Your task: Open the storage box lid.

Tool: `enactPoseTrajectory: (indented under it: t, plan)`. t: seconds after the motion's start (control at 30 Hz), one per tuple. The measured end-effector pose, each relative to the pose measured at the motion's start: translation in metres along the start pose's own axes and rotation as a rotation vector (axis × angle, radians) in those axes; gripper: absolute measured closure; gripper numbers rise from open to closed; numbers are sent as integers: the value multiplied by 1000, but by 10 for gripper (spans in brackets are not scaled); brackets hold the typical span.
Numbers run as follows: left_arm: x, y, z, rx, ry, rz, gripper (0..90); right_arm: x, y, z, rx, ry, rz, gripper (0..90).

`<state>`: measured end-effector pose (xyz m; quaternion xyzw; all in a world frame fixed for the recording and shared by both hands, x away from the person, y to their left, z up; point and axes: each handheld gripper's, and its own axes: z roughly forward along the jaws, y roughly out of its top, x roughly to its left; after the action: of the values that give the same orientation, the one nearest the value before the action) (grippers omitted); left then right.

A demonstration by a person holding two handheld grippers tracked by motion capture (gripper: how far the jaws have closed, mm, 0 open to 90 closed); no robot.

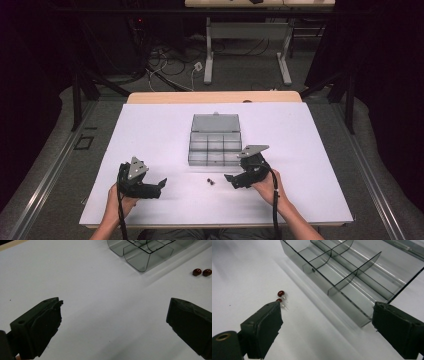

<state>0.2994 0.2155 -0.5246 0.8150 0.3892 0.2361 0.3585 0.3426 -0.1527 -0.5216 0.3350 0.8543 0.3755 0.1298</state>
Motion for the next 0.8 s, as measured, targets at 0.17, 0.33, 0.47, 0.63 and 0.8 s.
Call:
enactPoseTrajectory:
  t: [0.17,0.33,0.47,0.63,0.8]
  plan:
    - [-2,1,1,-3,-9,7,0,7,-2,1,16,15,-7,77]
    - [-5,1,3,6,-25,15,0,12,-2,5,35,30,-20,42]
    - [-5,2,4,3,-32,38,0,14,-3,9,47,41,-35,22]
    - [-5,2,5,3,-33,35,0,16,-3,12,63,64,-43,5]
    - [-5,1,6,2,-35,34,0,17,-3,15,64,91,-50,0]
